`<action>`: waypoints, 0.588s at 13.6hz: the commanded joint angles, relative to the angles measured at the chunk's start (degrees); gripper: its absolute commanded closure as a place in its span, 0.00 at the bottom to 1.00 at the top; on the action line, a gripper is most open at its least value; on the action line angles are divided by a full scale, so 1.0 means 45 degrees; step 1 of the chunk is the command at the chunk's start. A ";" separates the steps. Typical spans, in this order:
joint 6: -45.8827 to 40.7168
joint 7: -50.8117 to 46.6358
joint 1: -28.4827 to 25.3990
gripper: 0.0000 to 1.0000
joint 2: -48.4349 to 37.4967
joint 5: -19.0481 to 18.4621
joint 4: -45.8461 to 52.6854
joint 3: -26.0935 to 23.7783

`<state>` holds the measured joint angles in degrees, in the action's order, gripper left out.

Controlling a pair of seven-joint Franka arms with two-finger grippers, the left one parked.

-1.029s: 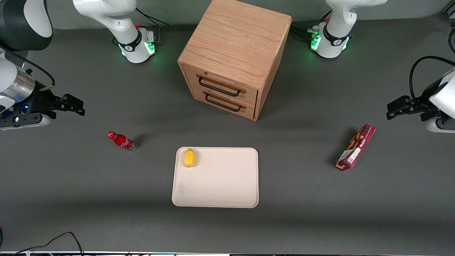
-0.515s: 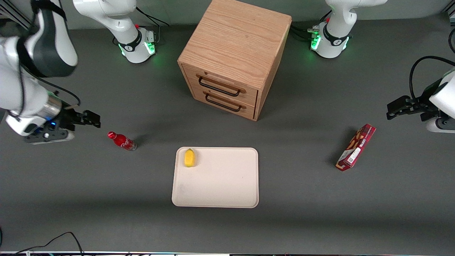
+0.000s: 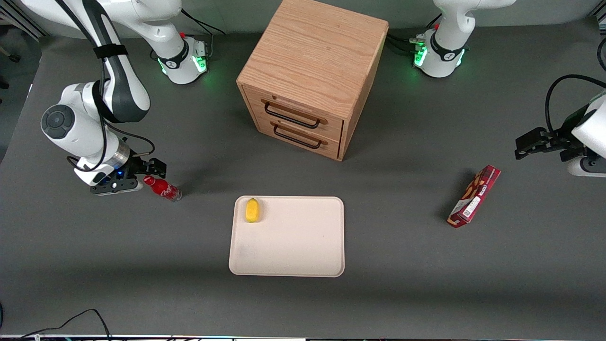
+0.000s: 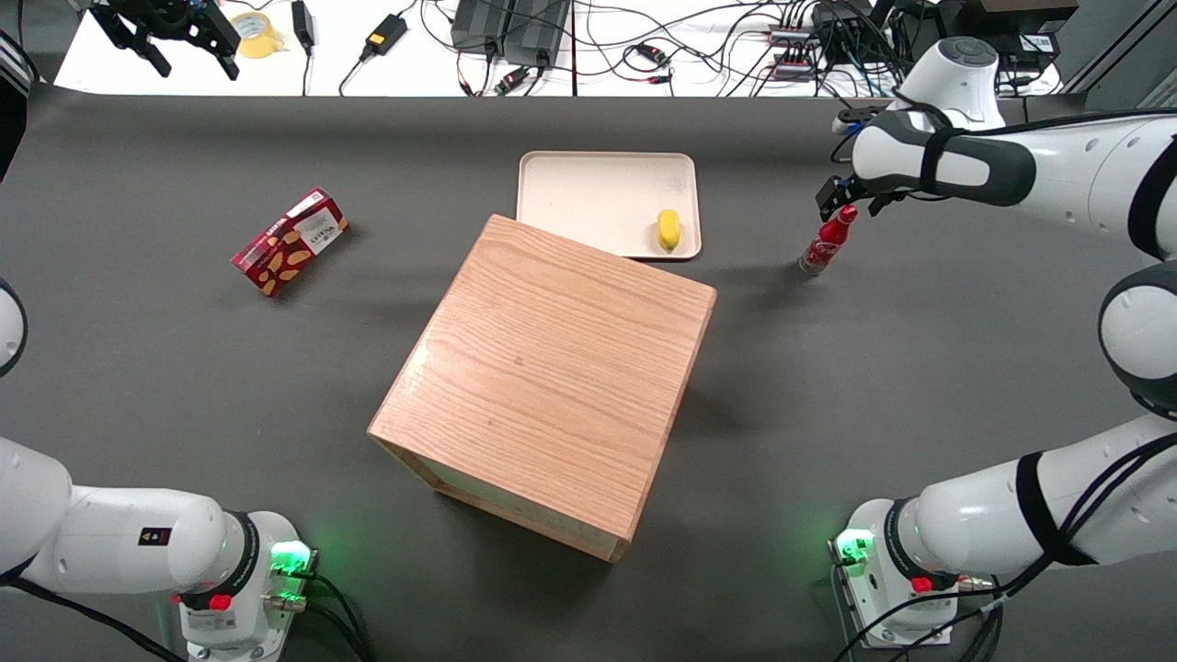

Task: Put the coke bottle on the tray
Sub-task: 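Lower the open right gripper over the red Coca-Cola bottle's cap end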

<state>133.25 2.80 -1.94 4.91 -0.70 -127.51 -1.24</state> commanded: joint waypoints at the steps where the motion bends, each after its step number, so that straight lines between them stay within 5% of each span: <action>1: 0.0487 0.0647 0.0370 0.06 -0.0252 0.0057 -0.0396 -0.0115; 5: 0.0839 0.0746 0.0391 0.18 -0.0057 0.0057 -0.0455 -0.0095; 8: 0.0819 0.0726 0.0450 0.49 -0.0135 0.0057 -0.0591 -0.0115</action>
<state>136.00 4.49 -0.78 4.94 -0.70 -129.11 -1.22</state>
